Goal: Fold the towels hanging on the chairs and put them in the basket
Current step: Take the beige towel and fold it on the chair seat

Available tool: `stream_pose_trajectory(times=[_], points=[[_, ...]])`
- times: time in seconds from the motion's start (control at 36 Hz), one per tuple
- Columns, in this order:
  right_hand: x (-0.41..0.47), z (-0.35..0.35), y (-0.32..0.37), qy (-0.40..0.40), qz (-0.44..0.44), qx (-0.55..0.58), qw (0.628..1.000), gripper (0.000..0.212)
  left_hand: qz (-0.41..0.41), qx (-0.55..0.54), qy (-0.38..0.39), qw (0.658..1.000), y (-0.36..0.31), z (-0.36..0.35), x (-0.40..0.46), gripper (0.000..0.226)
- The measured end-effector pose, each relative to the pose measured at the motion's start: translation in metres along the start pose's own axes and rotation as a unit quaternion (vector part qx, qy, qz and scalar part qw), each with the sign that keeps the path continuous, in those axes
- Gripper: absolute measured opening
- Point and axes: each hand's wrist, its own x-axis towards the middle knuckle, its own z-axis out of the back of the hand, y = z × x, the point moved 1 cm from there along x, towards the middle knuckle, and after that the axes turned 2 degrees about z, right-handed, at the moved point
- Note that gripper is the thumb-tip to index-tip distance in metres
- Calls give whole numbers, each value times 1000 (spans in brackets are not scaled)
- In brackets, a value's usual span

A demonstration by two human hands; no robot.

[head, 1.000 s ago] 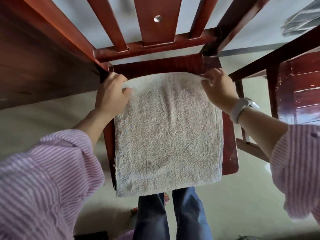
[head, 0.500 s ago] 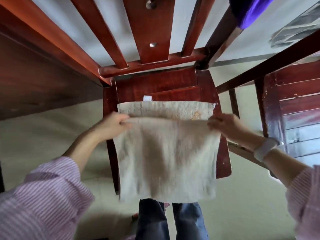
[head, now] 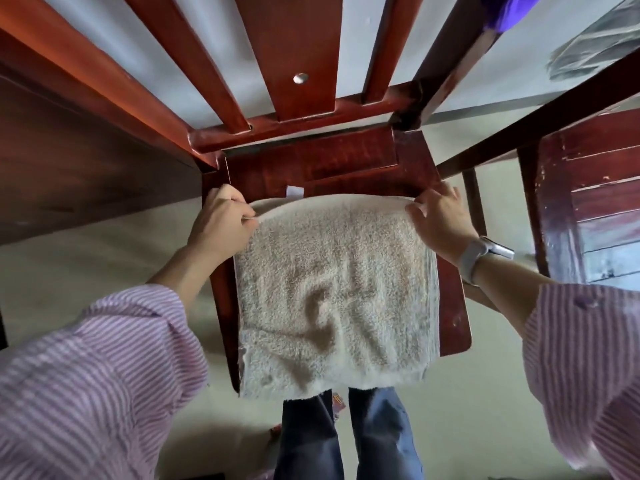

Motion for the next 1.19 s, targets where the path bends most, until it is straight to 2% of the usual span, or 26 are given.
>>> stream_pose_trajectory(times=[0.17,0.31,0.44,0.53,0.72,0.92,1.0,1.11,1.19], points=[[6,3,1,42,-18,35,998,27,7,-44,48,998,-2,13,9,14],[3,17,3,91,-42,96,990,24,14,-90,30,995,3,21,8,18],[-11,28,-2,44,-48,169,984,14,67,-182,31,980,13,30,-3,13],[-25,36,-6,19,-45,187,981,17,63,-173,32,982,14,33,-15,15],[-64,55,-13,-24,-30,146,988,19,29,-143,36,989,-2,58,-49,16],[-105,85,-17,-30,14,139,990,8,8,-164,-9,986,-23,95,-94,11],[-118,104,-17,-30,48,138,989,6,10,-186,-32,982,-32,110,-116,16],[-136,135,-16,-39,119,112,986,2,23,-185,-50,981,-44,128,-143,28],[-150,158,-12,-43,179,53,982,5,30,-181,-84,979,-55,140,-160,29]])
